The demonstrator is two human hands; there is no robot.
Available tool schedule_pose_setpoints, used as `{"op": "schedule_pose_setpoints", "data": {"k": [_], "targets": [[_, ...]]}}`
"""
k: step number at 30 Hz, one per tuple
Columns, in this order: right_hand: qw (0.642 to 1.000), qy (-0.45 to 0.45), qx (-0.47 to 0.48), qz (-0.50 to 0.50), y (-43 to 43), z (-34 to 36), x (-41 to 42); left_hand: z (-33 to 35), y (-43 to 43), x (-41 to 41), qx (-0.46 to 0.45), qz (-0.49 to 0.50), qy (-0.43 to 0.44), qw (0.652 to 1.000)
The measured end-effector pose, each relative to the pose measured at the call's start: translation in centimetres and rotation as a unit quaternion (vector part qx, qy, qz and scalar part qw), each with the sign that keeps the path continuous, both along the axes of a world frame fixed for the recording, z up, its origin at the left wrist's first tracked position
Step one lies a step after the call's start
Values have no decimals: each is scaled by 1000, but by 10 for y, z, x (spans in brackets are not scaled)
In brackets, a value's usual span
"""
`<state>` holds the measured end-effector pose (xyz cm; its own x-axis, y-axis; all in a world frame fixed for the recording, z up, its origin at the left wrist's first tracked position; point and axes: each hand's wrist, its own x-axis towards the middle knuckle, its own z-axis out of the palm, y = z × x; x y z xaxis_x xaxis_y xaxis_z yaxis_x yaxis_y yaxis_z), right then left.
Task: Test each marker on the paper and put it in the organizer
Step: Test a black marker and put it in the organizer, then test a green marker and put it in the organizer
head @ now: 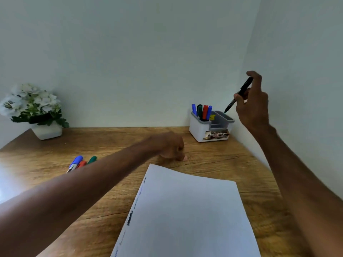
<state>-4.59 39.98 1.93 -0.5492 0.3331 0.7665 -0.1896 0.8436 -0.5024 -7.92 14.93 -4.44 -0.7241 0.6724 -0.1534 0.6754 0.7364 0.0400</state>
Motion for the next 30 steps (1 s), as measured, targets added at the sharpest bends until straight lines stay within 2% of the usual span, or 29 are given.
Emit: {"op": "schedule_pose_setpoints", "data": {"k": [7,11,15,21,25,28,30], "targets": [[990,-122,65,-32,16,-39,-23,5,0,1,-12,-25,-9,1000],[987,-148,58,-31,22,-51,-25,2,-1,0,-3,-26,-6,1000],[991,-121,49,-20,20,-48,-20,1,-3,2,-2,-28,-6,1000],[992,27,125,-11,-27,-37,7,0,-10,7,8,-20,-1,1000],[983,55,156,79,-89,-36,31,-4,-27,13,60,-31,13,998],[964,-10,194,180,-139,-44,49,-3,-50,15,126,-40,5,991],[931,-68,252,254,-169,-50,60,2,-76,14,169,-23,20,985]]}}
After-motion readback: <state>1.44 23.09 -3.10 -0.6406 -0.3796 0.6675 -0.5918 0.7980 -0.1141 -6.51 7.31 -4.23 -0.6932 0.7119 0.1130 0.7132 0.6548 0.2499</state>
